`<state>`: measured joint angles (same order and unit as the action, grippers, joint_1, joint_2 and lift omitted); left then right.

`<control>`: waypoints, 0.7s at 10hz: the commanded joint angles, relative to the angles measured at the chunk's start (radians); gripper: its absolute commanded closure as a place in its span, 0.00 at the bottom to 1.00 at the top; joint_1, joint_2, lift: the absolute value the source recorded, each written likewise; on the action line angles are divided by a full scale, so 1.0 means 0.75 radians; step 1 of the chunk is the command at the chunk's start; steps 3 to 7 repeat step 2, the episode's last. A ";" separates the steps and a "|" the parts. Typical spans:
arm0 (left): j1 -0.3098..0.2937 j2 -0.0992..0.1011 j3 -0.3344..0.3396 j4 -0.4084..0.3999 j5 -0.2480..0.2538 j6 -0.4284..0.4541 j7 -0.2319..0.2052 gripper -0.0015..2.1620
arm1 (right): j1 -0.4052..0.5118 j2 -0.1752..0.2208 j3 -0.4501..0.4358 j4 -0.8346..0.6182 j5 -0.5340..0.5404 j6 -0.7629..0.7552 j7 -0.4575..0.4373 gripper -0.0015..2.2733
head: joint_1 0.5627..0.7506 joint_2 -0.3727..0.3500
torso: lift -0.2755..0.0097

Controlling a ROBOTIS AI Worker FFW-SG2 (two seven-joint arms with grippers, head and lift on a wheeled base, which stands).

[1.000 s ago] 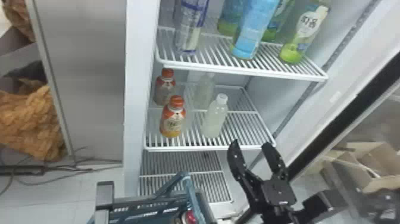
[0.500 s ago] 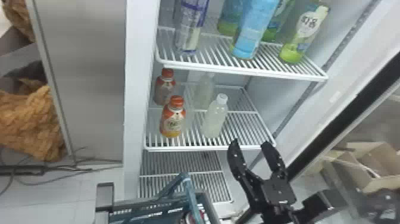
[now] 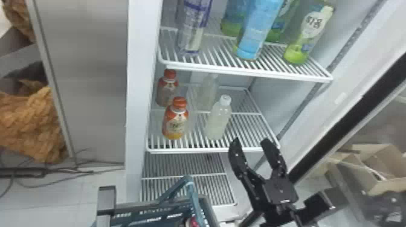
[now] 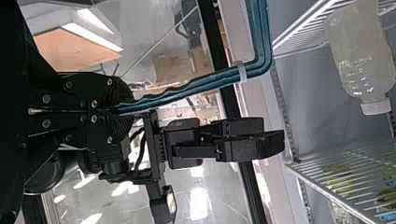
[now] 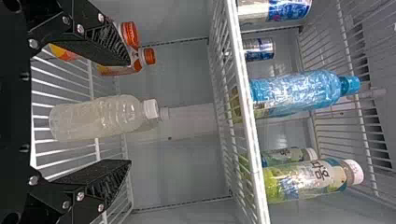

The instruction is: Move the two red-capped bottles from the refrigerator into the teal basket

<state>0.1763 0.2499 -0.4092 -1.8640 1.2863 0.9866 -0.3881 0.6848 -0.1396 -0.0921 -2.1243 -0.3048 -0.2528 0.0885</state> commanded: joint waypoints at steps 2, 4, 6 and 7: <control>-0.006 0.000 -0.002 0.006 0.000 0.000 0.000 0.52 | -0.017 0.000 -0.008 0.013 0.008 0.000 0.011 0.13 | 0.70 0.03 | 0.17; -0.006 0.000 -0.002 0.006 0.000 0.000 0.000 0.52 | -0.017 0.000 -0.008 0.013 0.008 0.000 0.011 0.13 | 0.70 0.03 | 0.17; -0.006 0.000 -0.002 0.006 0.000 0.000 0.000 0.52 | -0.017 0.000 -0.008 0.013 0.008 0.000 0.011 0.13 | 0.70 0.03 | 0.17; -0.006 0.000 -0.002 0.006 0.000 0.000 0.000 0.52 | -0.017 0.000 -0.008 0.013 0.008 0.000 0.011 0.13 | 0.70 0.03 | 0.17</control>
